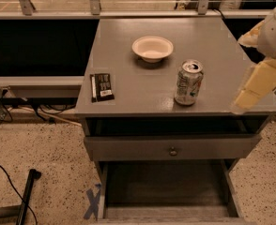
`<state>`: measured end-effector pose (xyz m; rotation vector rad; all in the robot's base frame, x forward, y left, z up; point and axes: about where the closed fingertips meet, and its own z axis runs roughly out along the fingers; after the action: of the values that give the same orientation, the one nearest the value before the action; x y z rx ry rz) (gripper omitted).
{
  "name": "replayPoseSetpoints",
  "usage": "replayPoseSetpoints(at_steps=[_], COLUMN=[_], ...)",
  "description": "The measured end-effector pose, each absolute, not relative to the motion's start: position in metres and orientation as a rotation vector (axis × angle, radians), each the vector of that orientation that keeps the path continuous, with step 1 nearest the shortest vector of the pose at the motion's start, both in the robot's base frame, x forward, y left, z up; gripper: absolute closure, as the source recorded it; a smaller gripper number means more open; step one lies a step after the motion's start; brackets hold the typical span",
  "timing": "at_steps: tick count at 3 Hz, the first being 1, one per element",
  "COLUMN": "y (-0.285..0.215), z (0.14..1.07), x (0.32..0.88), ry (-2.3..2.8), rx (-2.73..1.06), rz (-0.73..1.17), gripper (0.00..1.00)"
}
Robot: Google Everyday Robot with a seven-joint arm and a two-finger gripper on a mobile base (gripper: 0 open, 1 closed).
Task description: Place 7up can into middle drawer
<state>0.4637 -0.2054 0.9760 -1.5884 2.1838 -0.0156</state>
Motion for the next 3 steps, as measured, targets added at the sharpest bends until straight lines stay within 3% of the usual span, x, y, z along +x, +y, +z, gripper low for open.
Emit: replayPoseSetpoints(at_steps=[3], y=[-0.181], z=[0.955], x=[0.565], ry=[1.950], rx=[-1.251], rz=[0.252], gripper=[0.00])
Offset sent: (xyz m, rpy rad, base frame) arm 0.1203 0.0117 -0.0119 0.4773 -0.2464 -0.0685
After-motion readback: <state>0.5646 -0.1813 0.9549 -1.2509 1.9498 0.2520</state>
